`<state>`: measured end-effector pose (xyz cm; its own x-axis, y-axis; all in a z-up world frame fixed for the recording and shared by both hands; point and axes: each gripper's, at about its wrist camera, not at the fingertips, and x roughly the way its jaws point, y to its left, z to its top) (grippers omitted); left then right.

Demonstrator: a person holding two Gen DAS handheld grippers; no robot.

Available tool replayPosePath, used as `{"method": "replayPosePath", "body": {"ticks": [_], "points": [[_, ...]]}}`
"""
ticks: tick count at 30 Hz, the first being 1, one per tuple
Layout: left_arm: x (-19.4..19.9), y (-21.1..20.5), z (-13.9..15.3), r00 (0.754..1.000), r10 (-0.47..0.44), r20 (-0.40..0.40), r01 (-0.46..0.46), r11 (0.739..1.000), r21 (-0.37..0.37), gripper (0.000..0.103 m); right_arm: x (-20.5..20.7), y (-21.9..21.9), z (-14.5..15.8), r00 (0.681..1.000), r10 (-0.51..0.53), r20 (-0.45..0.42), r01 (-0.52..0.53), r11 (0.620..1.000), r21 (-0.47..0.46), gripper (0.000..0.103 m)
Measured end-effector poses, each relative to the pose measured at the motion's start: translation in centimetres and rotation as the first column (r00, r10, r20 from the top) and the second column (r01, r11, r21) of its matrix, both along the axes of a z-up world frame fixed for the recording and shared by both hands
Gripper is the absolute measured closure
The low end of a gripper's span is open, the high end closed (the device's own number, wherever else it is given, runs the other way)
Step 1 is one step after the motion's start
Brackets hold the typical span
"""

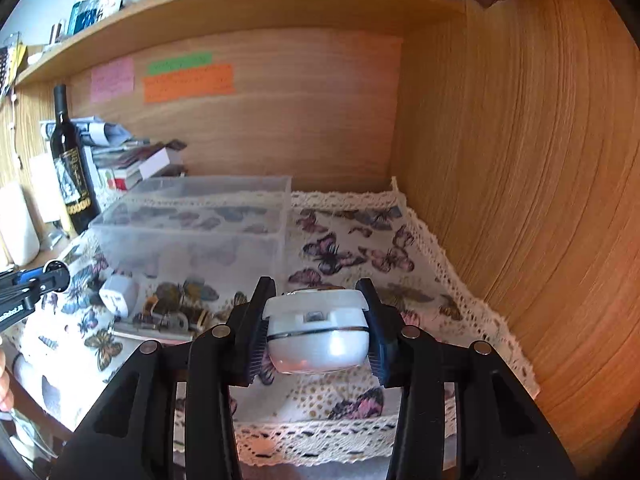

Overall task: Organize rigid objects
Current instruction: 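Grasp the white handheld device with the right gripper while the left gripper grasps a black item, then carry the white handheld device into the clear box and open the right gripper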

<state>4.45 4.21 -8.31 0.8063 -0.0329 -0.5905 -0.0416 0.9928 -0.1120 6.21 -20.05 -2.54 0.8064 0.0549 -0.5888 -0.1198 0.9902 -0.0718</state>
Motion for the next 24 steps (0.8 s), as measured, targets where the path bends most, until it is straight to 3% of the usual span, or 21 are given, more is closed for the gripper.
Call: {"method": "replayPosePath", "body": {"ticks": [14, 24], "points": [[2.6, 0.6, 4.0, 0.997, -0.03, 0.068, 0.031, 0.999, -0.011, 0.078, 2.4, 0.9, 5.1, 0.989, 0.028, 0.145, -0.022, 0.999, -0.038, 0.065], [6.6, 0.9, 5.2, 0.997, -0.036, 0.066, 0.035, 0.999, 0.019, 0.078, 5.1, 4.4, 6.3, 0.973, 0.142, 0.182, -0.145, 0.989, 0.003, 0.065]]}}
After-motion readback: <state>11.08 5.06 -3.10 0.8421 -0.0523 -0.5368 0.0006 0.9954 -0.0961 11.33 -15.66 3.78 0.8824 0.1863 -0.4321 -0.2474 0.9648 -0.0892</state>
